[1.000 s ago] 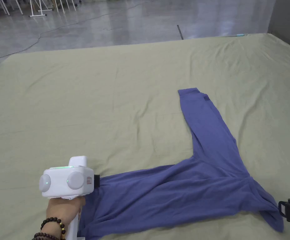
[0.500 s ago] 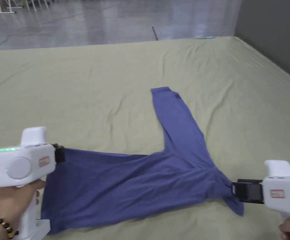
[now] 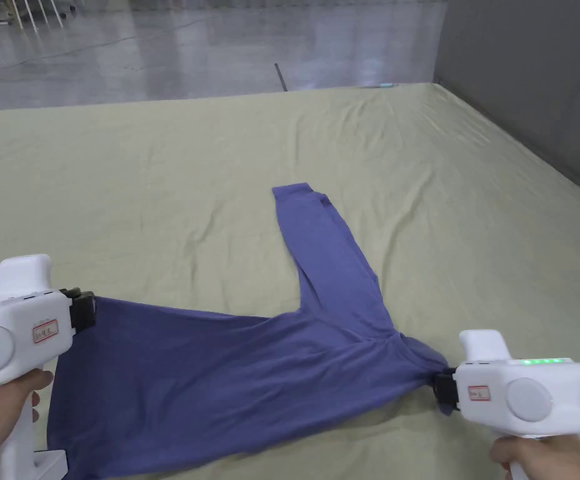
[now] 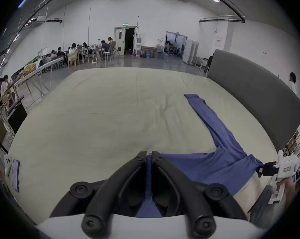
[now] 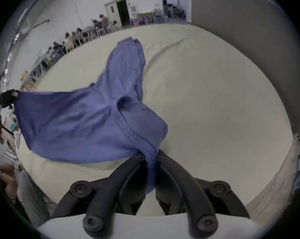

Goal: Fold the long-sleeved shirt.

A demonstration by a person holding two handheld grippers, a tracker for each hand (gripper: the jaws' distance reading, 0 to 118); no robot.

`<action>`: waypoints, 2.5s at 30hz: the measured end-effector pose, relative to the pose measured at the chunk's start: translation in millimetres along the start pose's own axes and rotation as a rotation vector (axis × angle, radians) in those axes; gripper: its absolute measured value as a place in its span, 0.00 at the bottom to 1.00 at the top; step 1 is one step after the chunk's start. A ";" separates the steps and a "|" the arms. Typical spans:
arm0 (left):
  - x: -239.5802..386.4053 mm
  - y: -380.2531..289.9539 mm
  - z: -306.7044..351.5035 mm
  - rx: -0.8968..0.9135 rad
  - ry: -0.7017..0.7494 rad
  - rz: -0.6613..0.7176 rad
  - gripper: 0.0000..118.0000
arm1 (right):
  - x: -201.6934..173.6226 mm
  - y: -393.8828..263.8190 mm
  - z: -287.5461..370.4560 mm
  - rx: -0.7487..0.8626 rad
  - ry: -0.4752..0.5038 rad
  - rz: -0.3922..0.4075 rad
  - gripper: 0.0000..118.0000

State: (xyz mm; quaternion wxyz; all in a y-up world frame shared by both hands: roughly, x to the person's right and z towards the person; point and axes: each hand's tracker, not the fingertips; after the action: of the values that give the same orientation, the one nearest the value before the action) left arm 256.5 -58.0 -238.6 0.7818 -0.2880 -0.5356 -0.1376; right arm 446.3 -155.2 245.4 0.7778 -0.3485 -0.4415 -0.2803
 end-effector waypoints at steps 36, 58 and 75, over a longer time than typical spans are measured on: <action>-43.9 531.6 1.2 0.633 0.132 0.105 0.02 | -145.5 616.6 193.3 0.802 -0.009 0.171 0.08; -39.3 281.1 -121.4 0.359 0.045 0.113 0.02 | -84.3 428.3 -20.5 0.468 0.093 0.084 0.08; -39.2 -133.3 64.3 0.116 0.065 0.178 0.02 | -21.6 4.4 15.8 -0.019 0.079 0.220 0.08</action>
State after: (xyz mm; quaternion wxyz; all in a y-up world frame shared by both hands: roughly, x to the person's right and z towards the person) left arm 122.7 -129.4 -217.4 0.8233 -0.2841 -0.4893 -0.0456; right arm 432.0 -137.3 230.9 0.8175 -0.3909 -0.3667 -0.2107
